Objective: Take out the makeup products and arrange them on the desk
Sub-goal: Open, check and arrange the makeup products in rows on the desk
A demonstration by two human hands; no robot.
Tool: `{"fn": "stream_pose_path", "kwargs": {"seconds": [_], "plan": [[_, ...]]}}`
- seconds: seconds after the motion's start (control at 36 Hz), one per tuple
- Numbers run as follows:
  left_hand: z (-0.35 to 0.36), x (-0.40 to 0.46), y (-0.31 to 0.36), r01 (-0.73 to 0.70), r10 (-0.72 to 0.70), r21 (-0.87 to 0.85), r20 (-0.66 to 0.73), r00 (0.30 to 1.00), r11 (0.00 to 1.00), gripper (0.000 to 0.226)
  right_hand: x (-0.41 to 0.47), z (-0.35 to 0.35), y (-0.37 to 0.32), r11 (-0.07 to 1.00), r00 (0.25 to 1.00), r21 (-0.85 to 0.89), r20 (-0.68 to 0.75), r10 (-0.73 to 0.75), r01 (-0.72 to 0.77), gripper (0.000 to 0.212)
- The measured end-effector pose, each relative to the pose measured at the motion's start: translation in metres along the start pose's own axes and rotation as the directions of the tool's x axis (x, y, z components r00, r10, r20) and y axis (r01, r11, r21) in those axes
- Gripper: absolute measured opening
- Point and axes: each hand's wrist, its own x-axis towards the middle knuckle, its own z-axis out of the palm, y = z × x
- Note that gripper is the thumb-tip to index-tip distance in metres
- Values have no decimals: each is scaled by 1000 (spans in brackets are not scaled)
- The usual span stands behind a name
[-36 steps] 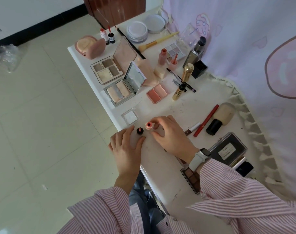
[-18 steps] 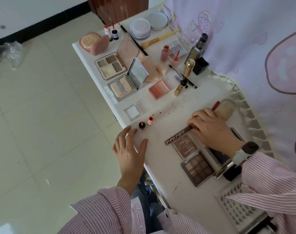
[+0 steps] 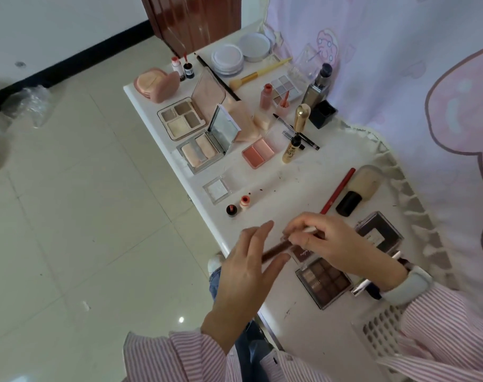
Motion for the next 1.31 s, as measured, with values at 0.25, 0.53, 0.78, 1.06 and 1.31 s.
{"fn": "stream_pose_path", "kwargs": {"seconds": [0.25, 0.53, 0.78, 1.06, 1.31], "plan": [[5, 5, 13, 46, -49, 67, 47, 998, 997, 41, 3, 31, 0, 995, 884, 21, -461, -74, 94, 10], [-13, 15, 12, 139, -95, -131, 296, 951, 982, 23, -7, 4, 1, 1000, 974, -17, -228, 17, -21, 23], [-10, 22, 14, 132, -115, -50, 262, 958, 990, 32, -8, -10, -3, 992, 958, 125, -282, 41, -5, 28], [-16, 30, 17, 178, -160, -45, 262, 952, 983, 22, -6, -13, -4, 980, 964, 192, -245, 105, -58, 22], [-18, 30, 14, 256, -212, -113, 303, 929, 960, 16, -1, -19, -9, 950, 945, 310, -303, 126, -27, 16]]}}
